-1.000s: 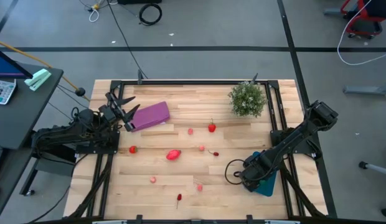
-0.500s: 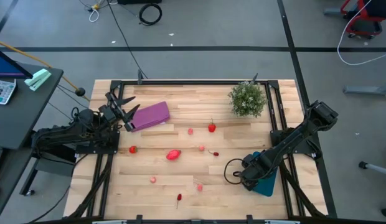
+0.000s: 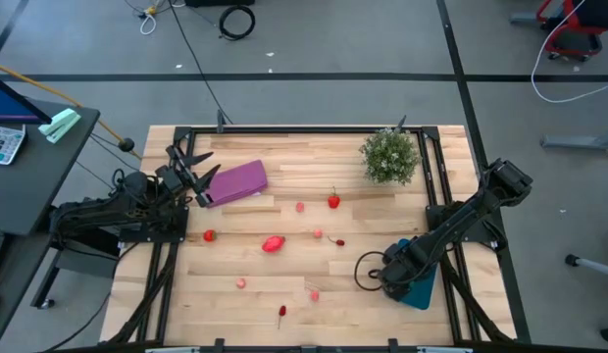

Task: Pick and placing Produce into tupperware
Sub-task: Put the green bell pepper into the blue bin, then put the red dragon fruit into the blue bin, then adjust the blue bin

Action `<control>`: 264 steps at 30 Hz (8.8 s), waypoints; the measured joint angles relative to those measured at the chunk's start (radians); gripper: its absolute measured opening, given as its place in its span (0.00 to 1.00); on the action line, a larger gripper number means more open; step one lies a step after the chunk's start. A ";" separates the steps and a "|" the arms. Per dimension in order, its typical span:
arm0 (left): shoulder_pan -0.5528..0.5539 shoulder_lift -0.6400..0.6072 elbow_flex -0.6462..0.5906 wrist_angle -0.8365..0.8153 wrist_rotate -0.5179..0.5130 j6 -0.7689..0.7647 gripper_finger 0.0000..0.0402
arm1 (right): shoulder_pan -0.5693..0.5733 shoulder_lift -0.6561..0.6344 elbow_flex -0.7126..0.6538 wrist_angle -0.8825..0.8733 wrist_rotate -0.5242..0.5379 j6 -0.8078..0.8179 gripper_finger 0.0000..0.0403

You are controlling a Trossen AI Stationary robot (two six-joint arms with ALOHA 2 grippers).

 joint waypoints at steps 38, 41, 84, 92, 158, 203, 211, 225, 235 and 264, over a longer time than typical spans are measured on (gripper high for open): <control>0.000 0.000 0.000 0.000 0.000 0.001 0.43 | -0.072 0.002 0.342 -0.002 0.736 -0.152 0.69; 0.000 0.000 0.000 0.000 0.000 0.001 0.43 | -0.142 0.025 0.342 0.004 0.739 -0.249 0.68; 0.005 0.578 0.761 -0.834 0.125 -0.497 0.44 | -0.518 0.052 0.341 0.286 0.732 -0.861 0.62; -0.012 0.753 0.848 -1.035 0.149 -0.589 0.44 | -0.517 0.052 0.341 0.283 0.732 -0.809 0.62; -0.328 1.660 0.853 -0.848 0.285 -0.995 0.69 | -0.567 0.051 0.341 0.294 0.720 -0.889 0.62; -0.338 1.635 1.436 -0.563 0.300 -0.720 0.60 | -0.403 -0.722 0.342 0.178 0.706 -1.019 0.62; -0.337 1.704 1.435 -0.439 0.342 -0.706 0.57 | -0.403 -0.711 0.342 0.175 0.706 -0.893 0.62; -0.328 1.996 1.527 -0.007 0.510 -0.649 0.57 | -0.403 -0.710 0.342 0.173 0.706 -0.769 0.62; -0.342 2.279 1.976 -0.190 0.546 -0.590 0.57 | -0.403 -0.698 0.342 0.172 0.707 -0.763 0.62; -0.386 2.602 2.178 -0.030 0.535 -0.467 0.62 | -0.403 -0.700 0.342 0.175 0.706 -0.749 0.62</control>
